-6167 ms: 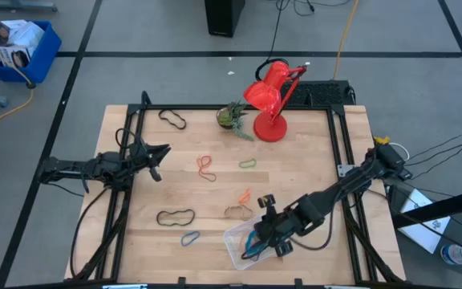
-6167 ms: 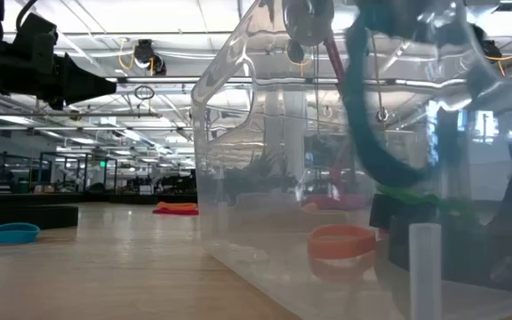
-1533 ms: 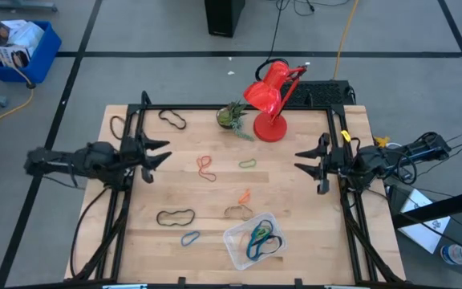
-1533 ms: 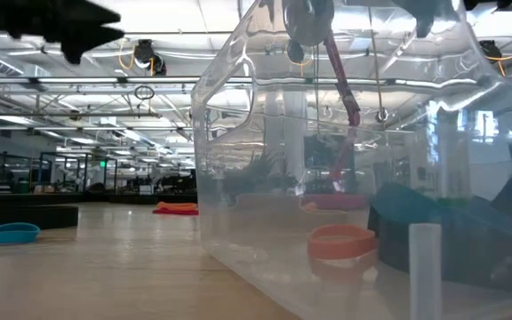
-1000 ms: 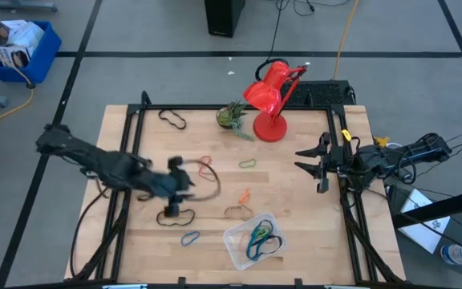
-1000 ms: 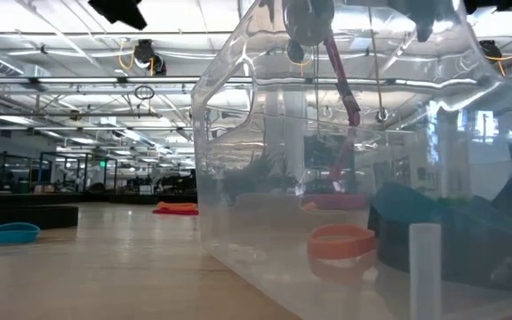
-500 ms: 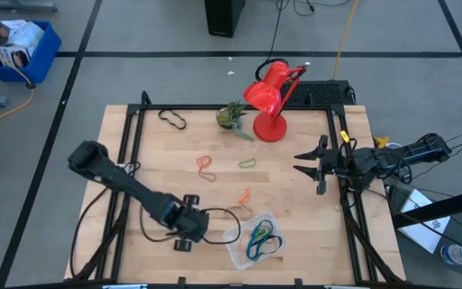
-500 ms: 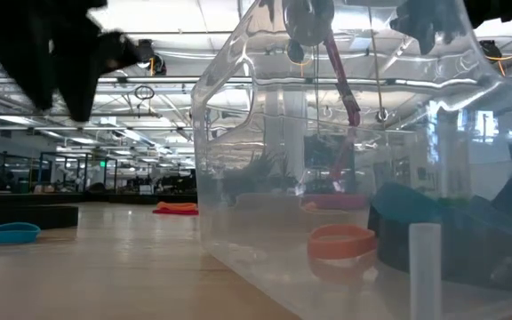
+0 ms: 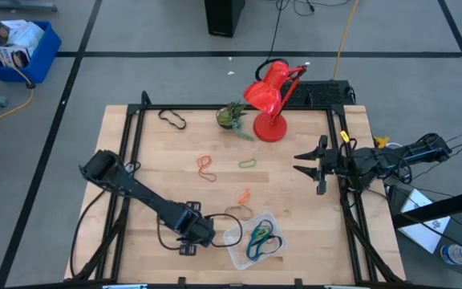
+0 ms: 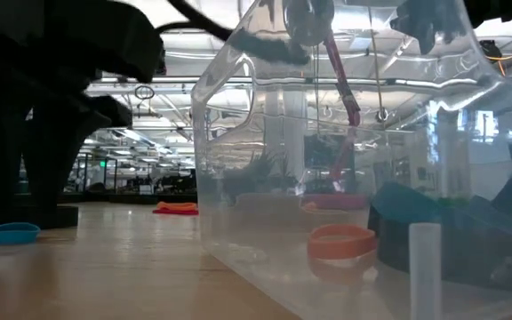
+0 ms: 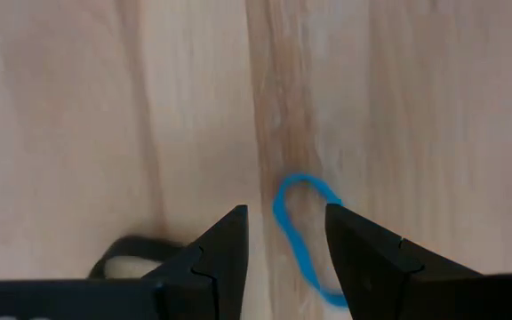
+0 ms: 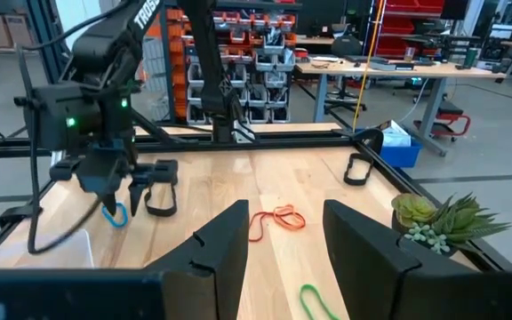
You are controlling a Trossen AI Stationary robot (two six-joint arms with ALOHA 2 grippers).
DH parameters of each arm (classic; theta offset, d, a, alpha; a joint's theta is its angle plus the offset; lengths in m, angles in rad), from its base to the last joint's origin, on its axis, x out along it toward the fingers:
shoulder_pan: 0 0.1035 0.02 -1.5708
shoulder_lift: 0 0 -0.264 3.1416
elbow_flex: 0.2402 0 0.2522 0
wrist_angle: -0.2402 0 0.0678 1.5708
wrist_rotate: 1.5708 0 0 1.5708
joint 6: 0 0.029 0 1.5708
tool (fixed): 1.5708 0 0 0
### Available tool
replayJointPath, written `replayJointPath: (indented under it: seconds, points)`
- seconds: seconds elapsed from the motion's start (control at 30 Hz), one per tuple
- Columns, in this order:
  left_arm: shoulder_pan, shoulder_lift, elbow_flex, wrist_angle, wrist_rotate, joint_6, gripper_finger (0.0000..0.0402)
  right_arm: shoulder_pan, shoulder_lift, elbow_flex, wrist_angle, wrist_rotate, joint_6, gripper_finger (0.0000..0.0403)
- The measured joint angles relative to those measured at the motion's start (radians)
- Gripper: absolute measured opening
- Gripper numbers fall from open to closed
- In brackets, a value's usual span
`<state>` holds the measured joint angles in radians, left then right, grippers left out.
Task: Pick and place rubber bands into bin
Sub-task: Put the blue rubber band into the transparent container
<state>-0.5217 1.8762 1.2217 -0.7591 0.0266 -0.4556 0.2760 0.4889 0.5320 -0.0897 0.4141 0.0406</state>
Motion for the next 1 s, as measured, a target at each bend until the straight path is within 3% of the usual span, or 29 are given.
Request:
replayJointPath:
  seconds: [0.57,1.0]
  points:
    - [0.0,0.061,0.003,0.031,0.027,-0.021,0.0151,0.0,0.0,0.0,-0.006,0.0,0.0,0.0144]
    - [0.001,0.064,0.0,0.067,0.069,-0.021,0.0008,0.0,0.0,0.0,-0.008,0.0,-0.023,0.0144]
